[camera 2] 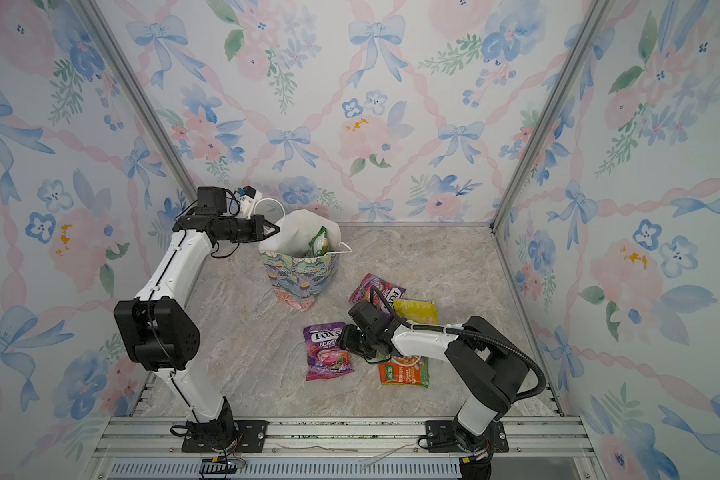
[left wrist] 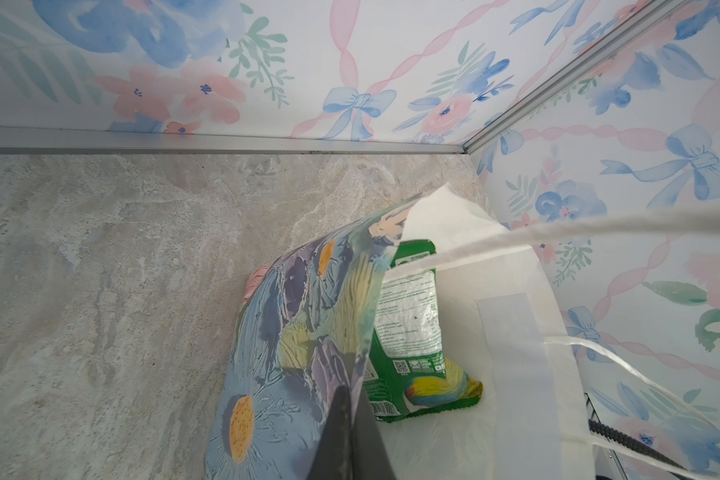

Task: Place the snacks into the paper bag
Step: 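Lower the right gripper onto the purple berries packet and grasp it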

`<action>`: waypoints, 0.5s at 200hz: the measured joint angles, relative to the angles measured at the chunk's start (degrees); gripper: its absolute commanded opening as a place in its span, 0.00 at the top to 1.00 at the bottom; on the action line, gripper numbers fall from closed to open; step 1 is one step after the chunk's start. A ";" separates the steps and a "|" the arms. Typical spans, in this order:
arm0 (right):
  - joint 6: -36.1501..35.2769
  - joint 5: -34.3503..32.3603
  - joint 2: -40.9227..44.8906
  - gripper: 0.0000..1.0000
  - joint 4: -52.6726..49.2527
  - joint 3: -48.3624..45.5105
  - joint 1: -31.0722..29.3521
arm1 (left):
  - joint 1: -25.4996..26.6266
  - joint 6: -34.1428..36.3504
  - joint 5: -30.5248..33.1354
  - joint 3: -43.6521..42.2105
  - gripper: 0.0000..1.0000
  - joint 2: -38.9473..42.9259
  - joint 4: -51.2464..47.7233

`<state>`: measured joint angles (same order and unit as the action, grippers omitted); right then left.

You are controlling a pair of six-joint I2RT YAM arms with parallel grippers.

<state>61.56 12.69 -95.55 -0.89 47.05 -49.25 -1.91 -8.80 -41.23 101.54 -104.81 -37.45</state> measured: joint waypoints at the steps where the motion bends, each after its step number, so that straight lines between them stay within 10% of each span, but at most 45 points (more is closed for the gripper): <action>1: 0.02 0.00 -0.04 0.39 0.02 0.02 -0.02 | 0.00 0.00 -0.02 0.00 1.00 0.00 0.00; 100: 4.87 -1.36 -1.36 0.59 3.17 -0.37 -0.79 | 0.00 0.00 0.00 -0.02 1.00 0.00 0.00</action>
<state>66.43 11.33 -96.90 2.28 46.68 -50.04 -1.91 -8.80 -41.23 101.51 -104.81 -37.45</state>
